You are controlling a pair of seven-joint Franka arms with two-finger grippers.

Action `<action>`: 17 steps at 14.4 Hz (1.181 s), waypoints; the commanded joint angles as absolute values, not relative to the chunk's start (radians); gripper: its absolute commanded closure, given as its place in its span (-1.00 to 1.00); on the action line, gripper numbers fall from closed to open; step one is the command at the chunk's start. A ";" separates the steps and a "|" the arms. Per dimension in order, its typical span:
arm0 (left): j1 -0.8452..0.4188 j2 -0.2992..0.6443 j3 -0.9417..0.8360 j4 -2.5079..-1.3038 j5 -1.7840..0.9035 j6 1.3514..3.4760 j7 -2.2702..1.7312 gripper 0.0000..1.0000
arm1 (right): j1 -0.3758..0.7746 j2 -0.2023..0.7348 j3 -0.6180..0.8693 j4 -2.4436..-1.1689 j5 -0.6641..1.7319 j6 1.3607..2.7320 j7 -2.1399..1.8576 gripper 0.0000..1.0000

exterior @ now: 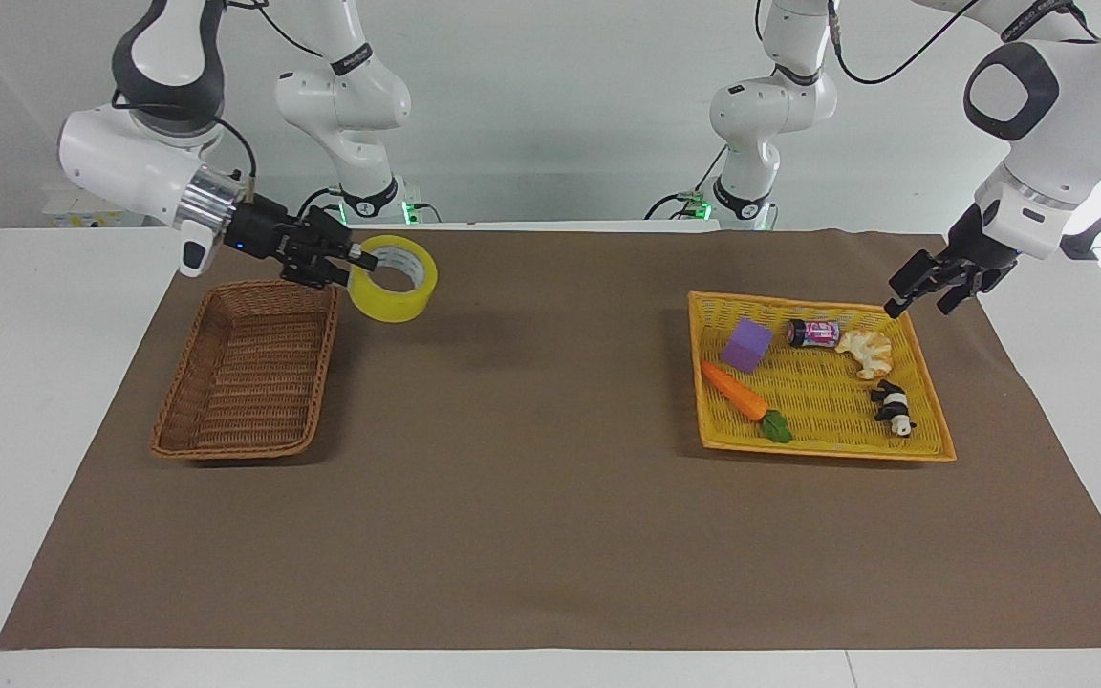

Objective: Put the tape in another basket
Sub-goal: 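Open the left gripper while the right gripper carries the tape away, then lower the tape into the brown basket and open the right gripper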

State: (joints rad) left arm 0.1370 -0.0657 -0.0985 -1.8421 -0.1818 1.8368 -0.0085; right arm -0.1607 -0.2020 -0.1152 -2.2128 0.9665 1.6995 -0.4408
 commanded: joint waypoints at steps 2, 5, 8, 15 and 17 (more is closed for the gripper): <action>0.182 -0.080 -0.112 -1.853 -0.156 1.832 -0.002 -0.99 | -0.381 -0.071 -0.100 -2.125 0.832 1.534 -0.653 1.00; 0.173 -0.080 -0.110 -1.850 -0.155 1.832 -0.002 -0.99 | -0.458 0.038 -0.100 -2.074 0.764 1.532 -0.751 1.00; 0.170 -0.080 -0.112 -1.848 -0.153 1.839 0.000 -0.99 | -0.469 0.129 -0.101 -2.027 0.706 1.558 -0.816 1.00; 0.104 -0.084 -0.144 -1.821 -0.026 1.691 0.009 -0.99 | -0.471 0.198 -0.101 -2.028 0.626 1.644 -0.874 1.00; 0.094 -0.078 -0.144 -1.784 -0.023 1.614 0.009 -0.99 | -0.471 0.193 -0.101 -2.048 0.611 1.663 -0.876 1.00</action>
